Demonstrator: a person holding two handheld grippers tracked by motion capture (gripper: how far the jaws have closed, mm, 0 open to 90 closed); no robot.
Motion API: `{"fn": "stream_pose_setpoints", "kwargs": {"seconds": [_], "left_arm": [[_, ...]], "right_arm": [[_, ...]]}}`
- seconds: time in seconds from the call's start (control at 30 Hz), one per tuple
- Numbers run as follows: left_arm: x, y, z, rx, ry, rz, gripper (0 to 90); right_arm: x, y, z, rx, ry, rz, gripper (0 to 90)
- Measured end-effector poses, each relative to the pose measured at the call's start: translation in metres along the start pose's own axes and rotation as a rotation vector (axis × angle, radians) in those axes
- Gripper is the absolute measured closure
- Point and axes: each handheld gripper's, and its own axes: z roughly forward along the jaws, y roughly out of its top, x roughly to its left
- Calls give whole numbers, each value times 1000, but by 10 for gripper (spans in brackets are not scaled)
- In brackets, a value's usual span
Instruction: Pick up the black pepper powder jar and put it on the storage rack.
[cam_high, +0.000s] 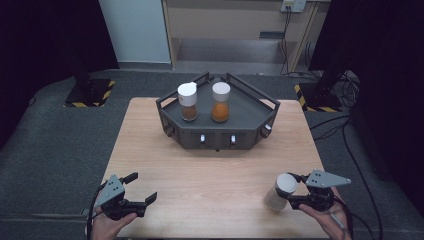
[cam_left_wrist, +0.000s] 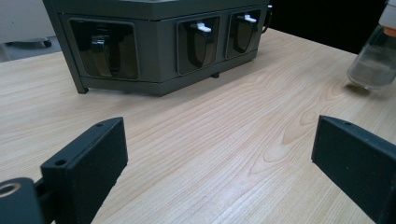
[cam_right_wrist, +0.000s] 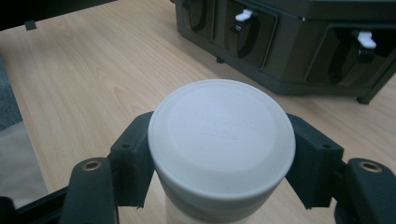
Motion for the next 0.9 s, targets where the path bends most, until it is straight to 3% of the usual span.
{"fn": "stream_pose_setpoints", "kwargs": {"seconds": [0.33,0.6,0.9], "left_arm": [[0,-1,0,-2,-1,-3,29],[0,-1,-1,-1,-1,-5,30],[0,-2,-2,-1,0,-7,30]], "right_arm": [[-12,42,20,28,29,-75,343],[-27,63,40,20,92,-64,343],[-34,89,58,29,111,-64,343]]}}
